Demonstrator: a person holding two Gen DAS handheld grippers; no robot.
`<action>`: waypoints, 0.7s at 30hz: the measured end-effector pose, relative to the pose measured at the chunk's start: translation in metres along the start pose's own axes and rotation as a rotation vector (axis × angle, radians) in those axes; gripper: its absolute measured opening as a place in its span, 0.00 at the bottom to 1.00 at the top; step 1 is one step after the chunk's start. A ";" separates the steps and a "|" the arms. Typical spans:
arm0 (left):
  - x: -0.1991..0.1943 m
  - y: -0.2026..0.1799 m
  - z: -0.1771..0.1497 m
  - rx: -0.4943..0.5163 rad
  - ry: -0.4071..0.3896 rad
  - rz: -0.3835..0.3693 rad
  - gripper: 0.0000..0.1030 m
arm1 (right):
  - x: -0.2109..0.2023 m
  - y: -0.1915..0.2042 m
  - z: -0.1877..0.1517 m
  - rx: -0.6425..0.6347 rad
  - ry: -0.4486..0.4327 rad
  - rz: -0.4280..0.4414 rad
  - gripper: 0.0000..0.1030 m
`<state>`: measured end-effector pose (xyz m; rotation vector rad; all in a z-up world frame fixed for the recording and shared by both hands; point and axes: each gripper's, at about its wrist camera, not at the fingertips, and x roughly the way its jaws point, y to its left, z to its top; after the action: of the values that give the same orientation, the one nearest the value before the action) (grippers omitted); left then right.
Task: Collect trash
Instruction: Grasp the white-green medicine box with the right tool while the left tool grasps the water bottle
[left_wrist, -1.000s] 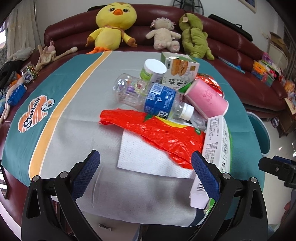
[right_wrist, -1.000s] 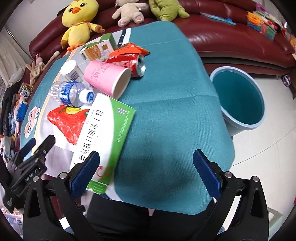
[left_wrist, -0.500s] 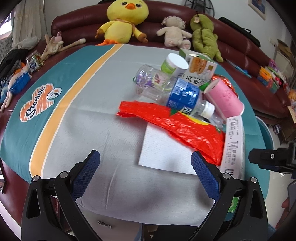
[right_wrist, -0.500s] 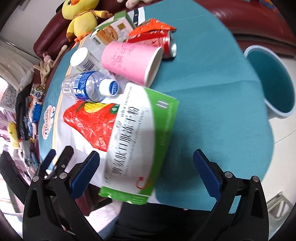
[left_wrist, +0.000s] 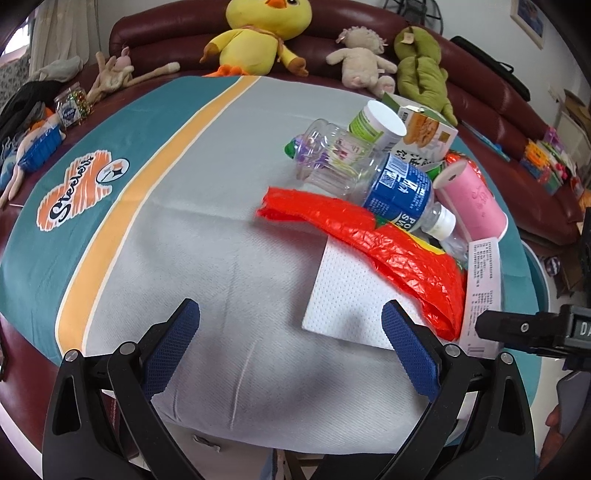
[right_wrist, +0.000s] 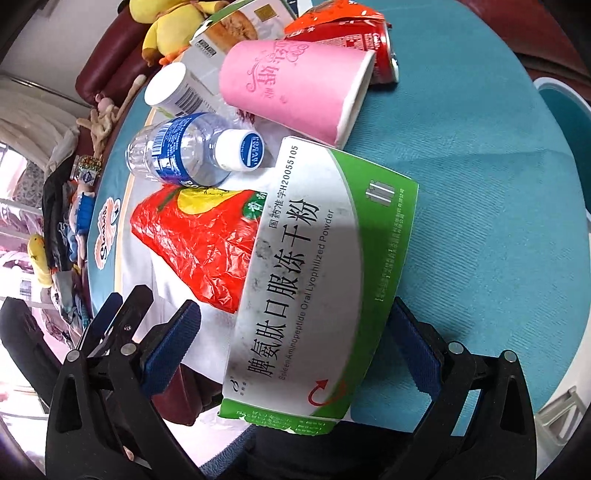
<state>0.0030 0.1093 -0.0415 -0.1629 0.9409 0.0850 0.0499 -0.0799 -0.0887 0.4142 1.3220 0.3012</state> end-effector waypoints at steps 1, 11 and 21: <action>0.001 0.000 0.000 -0.001 0.003 0.001 0.96 | 0.001 -0.001 0.000 0.002 0.006 0.004 0.78; 0.002 0.000 0.005 -0.007 0.028 -0.016 0.96 | -0.013 0.004 -0.003 -0.081 -0.042 -0.023 0.71; 0.001 -0.019 0.047 -0.042 0.053 -0.110 0.96 | -0.048 -0.019 0.012 -0.107 -0.131 -0.078 0.71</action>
<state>0.0435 0.0991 -0.0136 -0.2559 0.9821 -0.0013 0.0506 -0.1199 -0.0532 0.2866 1.1850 0.2741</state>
